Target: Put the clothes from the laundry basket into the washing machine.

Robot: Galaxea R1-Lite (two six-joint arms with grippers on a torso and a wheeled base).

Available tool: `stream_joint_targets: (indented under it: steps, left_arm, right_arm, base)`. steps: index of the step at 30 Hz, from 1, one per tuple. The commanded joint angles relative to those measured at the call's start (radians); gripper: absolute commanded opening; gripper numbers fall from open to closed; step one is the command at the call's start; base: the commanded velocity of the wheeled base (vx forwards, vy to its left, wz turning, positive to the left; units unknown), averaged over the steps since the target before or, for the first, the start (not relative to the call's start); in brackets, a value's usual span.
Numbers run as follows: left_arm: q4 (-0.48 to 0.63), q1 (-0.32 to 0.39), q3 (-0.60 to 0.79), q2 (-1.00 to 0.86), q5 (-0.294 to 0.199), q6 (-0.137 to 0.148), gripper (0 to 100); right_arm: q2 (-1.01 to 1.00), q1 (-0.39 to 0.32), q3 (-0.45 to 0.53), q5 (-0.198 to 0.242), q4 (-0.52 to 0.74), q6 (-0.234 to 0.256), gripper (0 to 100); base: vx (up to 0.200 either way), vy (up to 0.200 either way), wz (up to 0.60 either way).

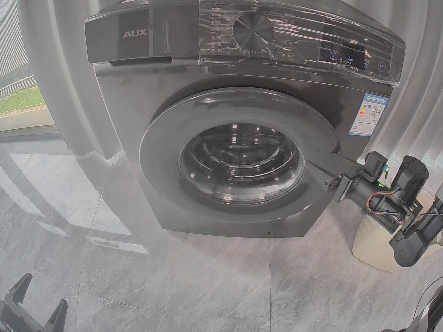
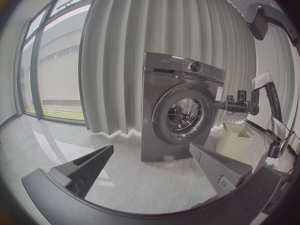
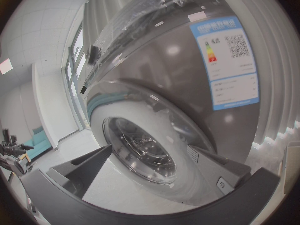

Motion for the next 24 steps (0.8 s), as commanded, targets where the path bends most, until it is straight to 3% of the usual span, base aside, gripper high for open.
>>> stream_joint_targets:
  steps: [1, 14, 17, 21, 24]
  left_arm:
    - [-0.001, 0.000, 0.018, 0.001, 0.000, 0.000, 100]
    - [-0.001, 0.000, 0.018, 0.001, 0.000, -0.003, 100]
    - [-0.001, 0.000, 0.018, 0.000, 0.000, -0.001, 100]
    - [-0.001, 0.000, 0.018, 0.000, 0.000, 0.000, 100]
    - [-0.001, 0.000, 0.018, 0.001, 0.000, 0.000, 100]
  right_arm:
    - [-0.001, 0.000, -0.004, -0.013, -0.013, -0.003, 100]
    - [-0.018, 0.010, 0.036, -0.011, -0.013, -0.007, 100]
    - [-0.083, 0.023, 0.126, 0.009, -0.012, -0.021, 100]
    - [-0.201, 0.066, 0.263, 0.101, -0.012, -0.046, 100]
    - [-0.281, 0.082, 0.352, 0.113, -0.012, -0.093, 100]
  base:
    - [0.000, 0.000, 0.00]
    - [0.000, 0.000, 0.00]
    - [0.000, 0.000, 0.00]
    - [0.000, 0.000, 0.00]
    - [0.000, 0.000, 0.00]
